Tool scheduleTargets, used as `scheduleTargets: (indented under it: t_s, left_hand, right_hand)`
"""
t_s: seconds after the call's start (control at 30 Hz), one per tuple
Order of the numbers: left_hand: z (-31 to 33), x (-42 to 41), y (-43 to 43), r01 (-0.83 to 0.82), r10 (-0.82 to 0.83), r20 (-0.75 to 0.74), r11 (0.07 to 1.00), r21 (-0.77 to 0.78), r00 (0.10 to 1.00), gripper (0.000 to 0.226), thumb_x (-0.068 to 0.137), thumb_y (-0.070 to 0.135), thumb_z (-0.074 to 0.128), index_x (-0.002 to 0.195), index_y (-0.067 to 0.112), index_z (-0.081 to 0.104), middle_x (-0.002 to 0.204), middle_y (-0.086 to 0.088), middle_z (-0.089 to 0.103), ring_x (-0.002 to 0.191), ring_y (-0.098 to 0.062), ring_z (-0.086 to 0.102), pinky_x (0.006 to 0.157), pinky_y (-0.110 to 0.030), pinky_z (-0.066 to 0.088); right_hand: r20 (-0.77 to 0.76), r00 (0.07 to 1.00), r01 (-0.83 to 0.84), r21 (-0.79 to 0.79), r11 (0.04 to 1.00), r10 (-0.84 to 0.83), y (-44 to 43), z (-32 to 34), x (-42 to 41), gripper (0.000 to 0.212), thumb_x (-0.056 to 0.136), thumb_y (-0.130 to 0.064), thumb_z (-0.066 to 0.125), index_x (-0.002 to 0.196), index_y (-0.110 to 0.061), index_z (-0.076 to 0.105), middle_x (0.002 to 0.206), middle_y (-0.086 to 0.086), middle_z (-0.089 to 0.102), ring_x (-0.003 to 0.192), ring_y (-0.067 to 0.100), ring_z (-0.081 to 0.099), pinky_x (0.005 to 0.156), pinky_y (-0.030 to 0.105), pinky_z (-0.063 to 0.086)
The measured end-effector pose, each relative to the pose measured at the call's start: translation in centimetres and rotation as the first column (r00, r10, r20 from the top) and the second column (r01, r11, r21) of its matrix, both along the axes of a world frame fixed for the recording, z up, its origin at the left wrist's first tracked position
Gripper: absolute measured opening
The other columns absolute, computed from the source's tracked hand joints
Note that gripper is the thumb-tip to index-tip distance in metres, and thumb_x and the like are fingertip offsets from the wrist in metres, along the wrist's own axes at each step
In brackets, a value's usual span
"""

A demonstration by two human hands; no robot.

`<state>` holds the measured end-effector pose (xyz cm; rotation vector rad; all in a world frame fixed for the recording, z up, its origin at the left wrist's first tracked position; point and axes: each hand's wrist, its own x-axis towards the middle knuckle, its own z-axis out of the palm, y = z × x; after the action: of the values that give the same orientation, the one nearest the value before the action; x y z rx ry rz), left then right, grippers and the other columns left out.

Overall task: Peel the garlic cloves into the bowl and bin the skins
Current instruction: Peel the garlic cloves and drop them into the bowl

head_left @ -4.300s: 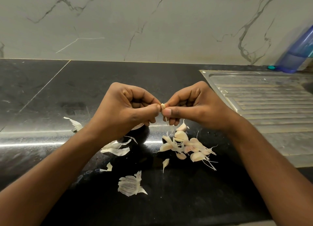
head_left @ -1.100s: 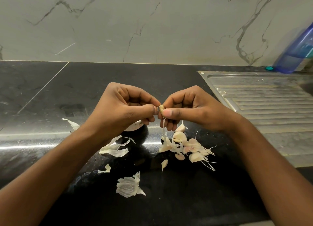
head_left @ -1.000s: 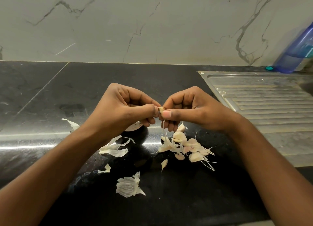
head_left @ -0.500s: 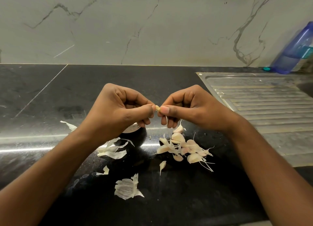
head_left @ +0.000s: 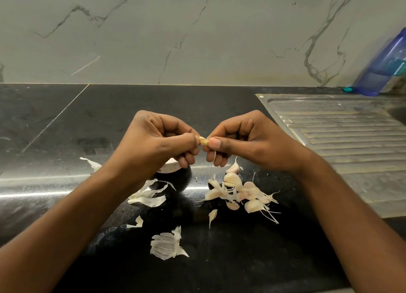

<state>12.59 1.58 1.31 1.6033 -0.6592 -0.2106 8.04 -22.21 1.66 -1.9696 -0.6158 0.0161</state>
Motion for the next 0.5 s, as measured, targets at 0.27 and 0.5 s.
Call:
scheduleTargets:
  t_s: [0.27, 0.5]
  left_hand:
    - [0.34, -0.21, -0.16, 0.018, -0.028, -0.166, 0.998, -0.058, 0.986, 0.013, 0.093, -0.010, 0.065, 0.083, -0.009, 0.073, 0.068, -0.019, 0.066, 0.053, -0.020, 0.059, 0.049, -0.022, 0.051]
    - [0.19, -0.41, -0.06, 0.061, -0.060, -0.044, 0.998, 0.025, 0.997, 0.013, 0.083, -0.009, 0.079, 0.074, -0.001, 0.075, 0.067, -0.024, 0.067, 0.054, -0.026, 0.061, 0.050, -0.026, 0.052]
  right_hand:
    - [-0.020, 0.999, -0.024, 0.154, 0.988, 0.027, 0.24, 0.52, -0.24, 0.020, 0.104, -0.005, 0.056, 0.112, 0.004, 0.072, 0.095, 0.013, 0.077, 0.081, 0.023, 0.074, 0.076, 0.031, 0.062]
    - [-0.020, 0.996, 0.084, 0.166, 0.983, -0.081, -0.06, 0.52, -0.17, 0.017, 0.102, -0.007, 0.062, 0.106, 0.006, 0.073, 0.092, 0.014, 0.078, 0.078, 0.025, 0.073, 0.075, 0.033, 0.063]
